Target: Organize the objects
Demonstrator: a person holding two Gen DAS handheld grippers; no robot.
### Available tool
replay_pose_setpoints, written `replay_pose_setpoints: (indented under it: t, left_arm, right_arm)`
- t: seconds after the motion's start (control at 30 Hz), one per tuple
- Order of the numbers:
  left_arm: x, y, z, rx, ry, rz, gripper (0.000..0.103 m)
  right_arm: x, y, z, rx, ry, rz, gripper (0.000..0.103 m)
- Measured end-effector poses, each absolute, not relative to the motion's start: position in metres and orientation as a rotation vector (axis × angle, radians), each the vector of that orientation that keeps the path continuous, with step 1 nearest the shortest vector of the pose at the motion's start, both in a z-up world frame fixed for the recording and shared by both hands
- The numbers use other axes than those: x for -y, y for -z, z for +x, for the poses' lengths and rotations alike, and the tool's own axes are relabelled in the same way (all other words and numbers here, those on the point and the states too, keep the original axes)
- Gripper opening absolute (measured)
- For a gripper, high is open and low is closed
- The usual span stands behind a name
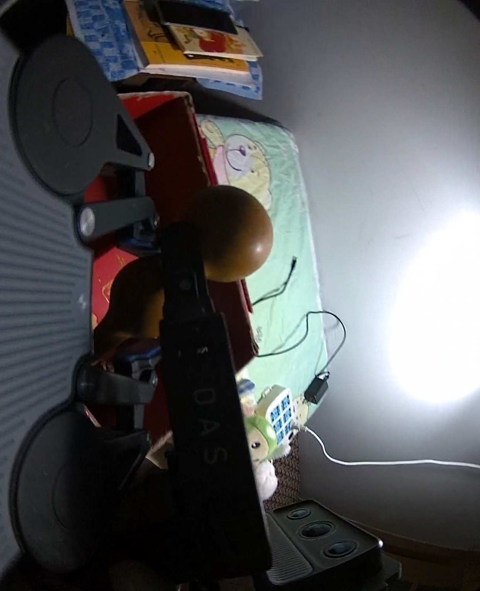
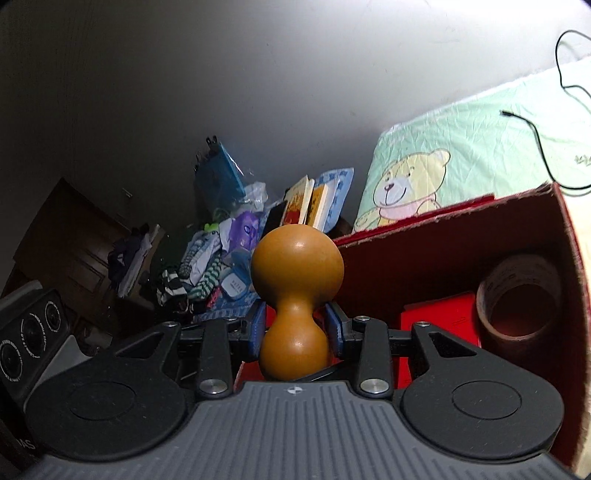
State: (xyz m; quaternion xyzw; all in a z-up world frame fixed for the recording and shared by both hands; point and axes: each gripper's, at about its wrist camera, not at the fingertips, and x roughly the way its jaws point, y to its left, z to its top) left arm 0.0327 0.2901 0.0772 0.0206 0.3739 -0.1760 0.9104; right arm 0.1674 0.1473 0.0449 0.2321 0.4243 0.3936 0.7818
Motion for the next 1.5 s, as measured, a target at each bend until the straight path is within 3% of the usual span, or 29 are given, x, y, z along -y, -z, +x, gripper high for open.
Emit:
replay_pose_setpoints:
  t: [0.4, 0.77, 1.03, 1.1, 1.5]
  left_arm:
    - [-0.315, -0.010, 0.072, -1.010, 0.289, -0.018, 0.046]
    - [-0.313, 0.017, 0.080, -1.123, 0.225, 0.029, 0.051]
    - [-0.321, 0.018, 0.079, -1.117, 0.220, 0.021, 0.060]
    - [-0.322, 0.019, 0.080, -1.114, 0.215, 0.041, 0.068]
    - [-0.329, 0.020, 0.076, -1.104, 0.238, 0.085, 0.073]
  right_arm:
    - [-0.173, 0.008, 0.184, -1.203, -0.821, 0.503, 0.038]
    - [-0.178, 0.022, 0.184, -1.317, -0.741, 0.481, 0.037]
    - [-0.178, 0.027, 0.184, -1.316, -0.730, 0.490, 0.038]
    - [-0.176, 0.028, 0.183, -1.305, -0.730, 0.498, 0.038]
    - [-0.176, 0.026, 0.183, -1.254, -0.742, 0.503, 0.038]
